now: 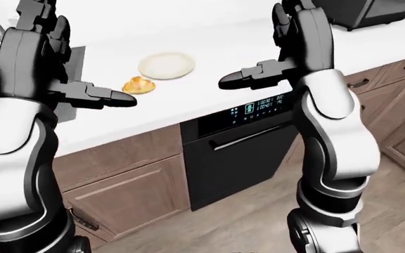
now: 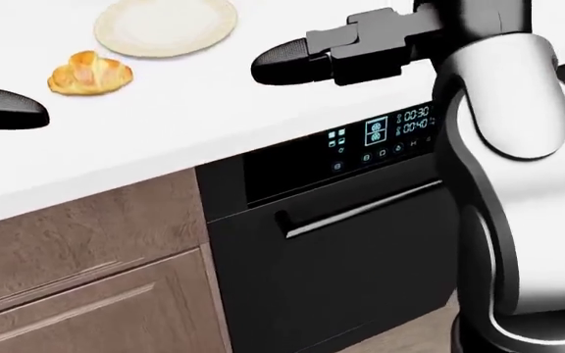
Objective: Place the pastries on the plates.
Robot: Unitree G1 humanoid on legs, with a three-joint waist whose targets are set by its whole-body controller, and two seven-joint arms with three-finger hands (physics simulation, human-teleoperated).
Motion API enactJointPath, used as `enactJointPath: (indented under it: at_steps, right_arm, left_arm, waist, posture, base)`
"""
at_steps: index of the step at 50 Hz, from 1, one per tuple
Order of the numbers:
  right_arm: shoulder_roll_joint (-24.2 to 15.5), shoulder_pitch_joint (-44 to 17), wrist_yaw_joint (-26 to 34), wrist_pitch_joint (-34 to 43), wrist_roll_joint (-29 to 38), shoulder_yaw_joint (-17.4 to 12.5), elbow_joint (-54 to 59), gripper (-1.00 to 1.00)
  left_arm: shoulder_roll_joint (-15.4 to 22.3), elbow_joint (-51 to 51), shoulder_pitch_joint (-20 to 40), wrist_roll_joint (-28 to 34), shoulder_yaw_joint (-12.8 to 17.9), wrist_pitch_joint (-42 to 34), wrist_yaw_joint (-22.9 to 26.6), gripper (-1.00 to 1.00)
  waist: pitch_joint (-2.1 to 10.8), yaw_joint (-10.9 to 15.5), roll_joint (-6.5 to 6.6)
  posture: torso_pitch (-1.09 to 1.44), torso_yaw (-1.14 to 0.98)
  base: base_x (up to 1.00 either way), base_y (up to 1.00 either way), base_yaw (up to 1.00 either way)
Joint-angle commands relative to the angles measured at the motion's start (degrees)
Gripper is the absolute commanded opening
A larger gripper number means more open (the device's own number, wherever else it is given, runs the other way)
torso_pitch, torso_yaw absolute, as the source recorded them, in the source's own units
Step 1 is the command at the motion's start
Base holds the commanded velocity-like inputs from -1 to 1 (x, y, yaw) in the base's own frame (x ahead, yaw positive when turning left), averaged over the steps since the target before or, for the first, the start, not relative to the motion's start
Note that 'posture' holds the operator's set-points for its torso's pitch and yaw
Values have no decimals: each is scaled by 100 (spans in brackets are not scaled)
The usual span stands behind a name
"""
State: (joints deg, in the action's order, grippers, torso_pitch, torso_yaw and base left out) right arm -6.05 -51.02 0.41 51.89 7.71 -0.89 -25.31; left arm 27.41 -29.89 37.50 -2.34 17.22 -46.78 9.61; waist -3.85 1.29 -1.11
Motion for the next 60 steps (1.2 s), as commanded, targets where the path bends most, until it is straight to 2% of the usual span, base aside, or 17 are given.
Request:
enactJointPath:
  at_steps: [1,2,3,8,11,13,17,21,24,33,39,47,51,52,54,56,60]
  right_arm:
    - [-50,-160,26,-34,51,-82,-263,100]
    - [-76,-118,56,-86,79,-49,-248,100]
    - [-56,-58,67,-190,72,-66,-196,100]
    - [29,43,24,-182,-52,-25,-291,100]
    - [5,88,35,-203,-76,-34,-356,100]
    - [10,81,4,-245,-36,-83,-300,100]
    - [-24,-31,3,-197,-48,-85,-303,100]
    - [-50,-91,4,-233,-45,-78,-230,100]
    - [-41,-102,-11,-213,-49,-124,-251,100]
    - [-81,-122,-8,-226,-103,-143,-238,100]
    - [-89,-154,-34,-220,-139,-160,-238,100]
    - [-101,-52,-287,-49,-218,-261,-268,100]
    - [-140,-100,-378,-6,-275,-296,-313,100]
    - [-91,-98,-440,7,-360,-364,-330,100]
    - [-131,-92,-498,-23,-414,-340,-343,100]
    - [-182,-107,-520,-37,-449,-335,-333,100]
    - [-255,-136,-531,-56,-480,-310,-335,100]
  left_arm:
    - [21,-162,124,32,-21,192,-19,100]
    - [-13,-169,82,55,-43,223,-17,100]
    - [-45,-139,21,78,-59,276,2,100]
    - [-105,-64,59,165,-106,339,16,100]
    - [-82,11,186,187,-120,308,30,100]
    - [-85,6,219,196,-109,294,44,100]
    - [-81,-52,189,201,-72,257,77,100]
    - [-55,-49,171,199,-60,269,90,100]
    - [-65,-107,125,179,-36,255,80,100]
    - [-50,-89,121,157,-40,267,84,100]
    - [-36,-102,163,115,-25,214,71,100]
    - [-70,-78,95,115,-40,282,54,100]
    - [-86,-81,63,104,-39,316,56,100]
    - [-76,-89,61,103,-30,308,66,100]
    - [-56,-116,52,86,2,283,77,100]
    - [-51,-131,34,87,8,275,79,100]
    - [-46,-100,54,98,-19,294,88,100]
  waist:
    - [219,-36,-31]
    - [258,-13,-207]
    - [197,-60,53]
    - [188,-119,-15]
    - [121,-170,112]
    - [188,-202,403]
    - [354,-90,430]
    - [329,-56,246]
    - [259,-95,-243]
    - [235,-36,118]
    - [387,-62,701]
    - [2,-40,263]
    - [137,73,-97]
    - [97,22,104]
    - [273,-19,100]
    - [124,-35,364]
    - [232,-112,619]
  posture:
    - [0,0]
    - [0,0]
    - [0,0]
    - [0,0]
    - [0,0]
    - [0,0]
    - [0,0]
    - [0,0]
    - [0,0]
    - [0,0]
    - [0,0]
    - [0,0]
    - [0,0]
    - [0,0]
    - [0,0]
    - [0,0]
    - [0,0]
  base:
    - [20,10,0]
    - [23,12,0]
    - [24,11,0]
    - [15,5,0]
    - [0,0,0]
    - [0,0,1]
    - [0,0,27]
    - [0,0,62]
    - [0,0,71]
    - [0,0,94]
    - [0,0,100]
    - [0,0,38]
    - [0,0,0]
    - [0,0,0]
    - [2,-20,0]
    - [9,-59,0]
    - [18,-85,0]
